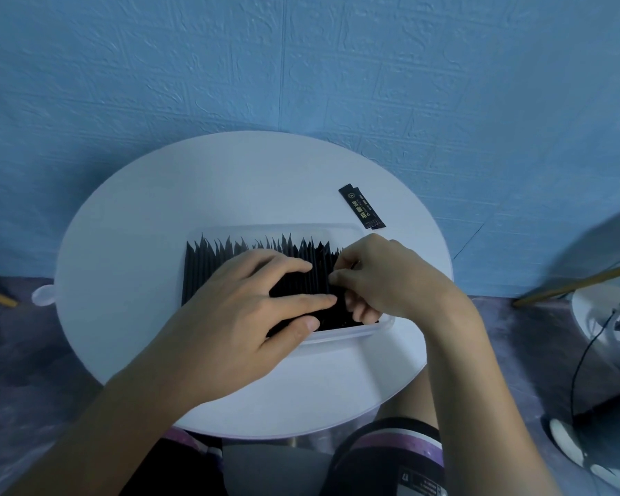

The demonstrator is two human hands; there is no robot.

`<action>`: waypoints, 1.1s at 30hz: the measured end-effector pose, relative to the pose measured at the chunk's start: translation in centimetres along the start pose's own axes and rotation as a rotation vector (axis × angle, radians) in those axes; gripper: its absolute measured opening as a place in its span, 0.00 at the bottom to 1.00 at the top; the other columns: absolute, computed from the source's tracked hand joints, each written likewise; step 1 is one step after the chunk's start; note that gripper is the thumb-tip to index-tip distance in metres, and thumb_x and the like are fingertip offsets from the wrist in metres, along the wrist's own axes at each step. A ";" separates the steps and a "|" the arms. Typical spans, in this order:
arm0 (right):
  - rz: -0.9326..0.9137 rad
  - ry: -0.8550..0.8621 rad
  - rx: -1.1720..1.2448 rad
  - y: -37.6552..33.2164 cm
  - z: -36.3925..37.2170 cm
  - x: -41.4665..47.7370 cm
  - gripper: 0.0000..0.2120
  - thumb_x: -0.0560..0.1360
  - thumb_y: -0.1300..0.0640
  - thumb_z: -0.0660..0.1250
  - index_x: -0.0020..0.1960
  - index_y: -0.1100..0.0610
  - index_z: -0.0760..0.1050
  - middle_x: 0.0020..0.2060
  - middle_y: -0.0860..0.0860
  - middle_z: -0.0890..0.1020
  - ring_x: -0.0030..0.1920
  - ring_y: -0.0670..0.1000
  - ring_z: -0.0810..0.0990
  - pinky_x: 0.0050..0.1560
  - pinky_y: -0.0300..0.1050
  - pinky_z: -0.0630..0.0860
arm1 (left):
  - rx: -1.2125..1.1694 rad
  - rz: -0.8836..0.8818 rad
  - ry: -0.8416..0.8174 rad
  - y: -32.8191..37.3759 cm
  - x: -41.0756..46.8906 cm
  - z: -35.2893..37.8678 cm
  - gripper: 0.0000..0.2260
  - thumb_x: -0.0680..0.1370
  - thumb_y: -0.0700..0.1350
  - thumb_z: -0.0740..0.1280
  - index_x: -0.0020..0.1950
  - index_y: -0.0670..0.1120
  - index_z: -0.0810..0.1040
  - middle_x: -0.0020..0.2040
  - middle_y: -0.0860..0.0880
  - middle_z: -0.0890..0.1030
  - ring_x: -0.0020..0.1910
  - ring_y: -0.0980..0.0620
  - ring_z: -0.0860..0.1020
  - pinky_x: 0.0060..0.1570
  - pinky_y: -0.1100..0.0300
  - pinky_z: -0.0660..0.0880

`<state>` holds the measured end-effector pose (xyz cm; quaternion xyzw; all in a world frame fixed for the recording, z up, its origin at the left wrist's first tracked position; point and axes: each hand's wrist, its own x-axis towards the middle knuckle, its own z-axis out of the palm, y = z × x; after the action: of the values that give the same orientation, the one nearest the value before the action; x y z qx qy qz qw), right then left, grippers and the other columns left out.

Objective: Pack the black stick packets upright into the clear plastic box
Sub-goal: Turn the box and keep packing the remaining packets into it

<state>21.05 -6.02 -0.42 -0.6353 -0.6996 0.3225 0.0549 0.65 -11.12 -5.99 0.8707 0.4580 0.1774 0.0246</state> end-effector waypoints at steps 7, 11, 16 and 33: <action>0.004 -0.044 0.038 0.3 -0.3 0.0 0.09 0.81 0.59 0.63 0.44 0.56 0.78 0.32 0.52 0.85 0.27 0.51 0.83 0.31 0.37 0.75 | 0.002 0.018 -0.006 -0.1 0.1 0.3 0.18 0.85 0.58 0.54 0.71 0.63 0.76 0.75 0.57 0.72 0.73 0.48 0.68 0.71 0.45 0.67; 0.002 0.010 0.029 0.2 0.3 0.2 0.05 0.79 0.60 0.63 0.47 0.53 0.76 0.31 0.52 0.85 0.24 0.49 0.82 0.31 0.36 0.73 | -0.016 0.007 0.000 -0.1 0.1 0.3 0.18 0.84 0.59 0.54 0.70 0.63 0.76 0.75 0.58 0.72 0.73 0.49 0.68 0.72 0.46 0.66; -0.025 0.017 0.022 0.5 0.3 0.1 0.06 0.79 0.59 0.65 0.44 0.53 0.78 0.29 0.51 0.84 0.25 0.48 0.83 0.34 0.37 0.76 | -0.022 0.000 -0.011 -0.1 0.2 0.3 0.17 0.84 0.59 0.55 0.69 0.64 0.77 0.73 0.58 0.73 0.73 0.49 0.68 0.72 0.45 0.67; -0.130 0.440 0.395 5.6 -1.8 9.5 0.07 0.78 0.53 0.67 0.44 0.52 0.81 0.31 0.48 0.81 0.31 0.48 0.79 0.34 0.47 0.79 | -0.125 -0.041 -0.002 0.6 0.8 0.3 0.17 0.81 0.64 0.59 0.65 0.63 0.80 0.72 0.57 0.74 0.75 0.55 0.68 0.80 0.50 0.51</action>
<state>24.89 3.32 -5.07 -0.6208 -0.6339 0.3026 0.3482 1.60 -10.80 -5.88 0.8581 0.4637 0.2041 0.0830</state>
